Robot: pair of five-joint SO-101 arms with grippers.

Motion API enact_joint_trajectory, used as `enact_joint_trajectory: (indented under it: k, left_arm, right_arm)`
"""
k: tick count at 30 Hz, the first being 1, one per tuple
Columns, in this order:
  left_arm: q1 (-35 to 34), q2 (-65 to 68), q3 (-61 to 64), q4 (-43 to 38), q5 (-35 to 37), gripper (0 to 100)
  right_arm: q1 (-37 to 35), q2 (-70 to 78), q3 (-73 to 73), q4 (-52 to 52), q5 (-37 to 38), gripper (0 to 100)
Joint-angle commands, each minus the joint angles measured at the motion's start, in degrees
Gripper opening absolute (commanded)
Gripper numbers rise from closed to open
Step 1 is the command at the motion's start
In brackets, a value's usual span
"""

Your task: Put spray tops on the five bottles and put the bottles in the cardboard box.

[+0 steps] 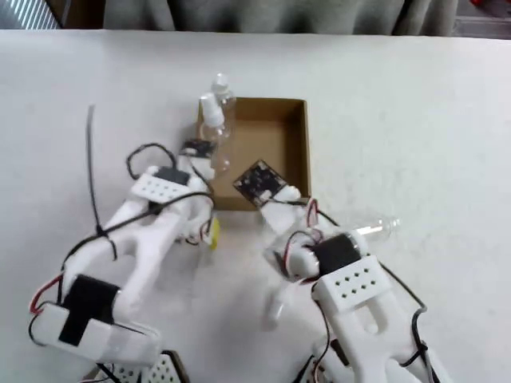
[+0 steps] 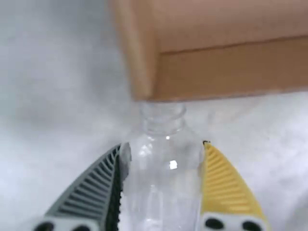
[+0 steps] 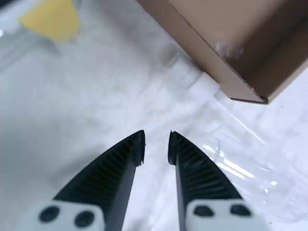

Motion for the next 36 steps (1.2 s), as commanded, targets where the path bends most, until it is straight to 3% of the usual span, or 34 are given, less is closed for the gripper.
enact_joint_trajectory:
  k: [1,5,9,11,18,23,29,36]
  left_arm:
    - [-3.74,-6.55,-1.41,0.53,-0.44,2]
    - [-5.32,-12.00,0.88,0.53,-0.62,2]
    - [-7.16,-17.19,2.73,0.53,-0.79,2]
    - [-9.10,-19.12,3.08,0.53,-0.79,2]
    - [-17.01,-21.05,1.67,0.18,-0.62,2]
    - [-21.32,-21.05,0.88,0.18,-0.53,2]
    - [-25.27,-21.05,-0.62,0.18,-0.44,2]
    - [-25.10,-21.05,-0.62,0.18,-0.53,2]
  right_arm:
    - [7.08,-0.48,-1.76,2.15,8.44,7.8]
    - [11.74,-0.48,-2.02,11.30,22.86,12.5]
    - [12.62,-0.75,-2.02,25.54,51.60,17.3]
    - [12.09,-0.57,-1.85,30.29,60.40,18.6]
    - [1.10,-0.48,-0.44,30.20,62.77,29.4]
    - [-8.22,-0.48,0.53,28.62,62.59,29.8]
    - [-10.59,-0.40,6.68,20.53,62.95,29.8]
    - [-14.73,-0.40,10.20,16.13,64.44,29.8]
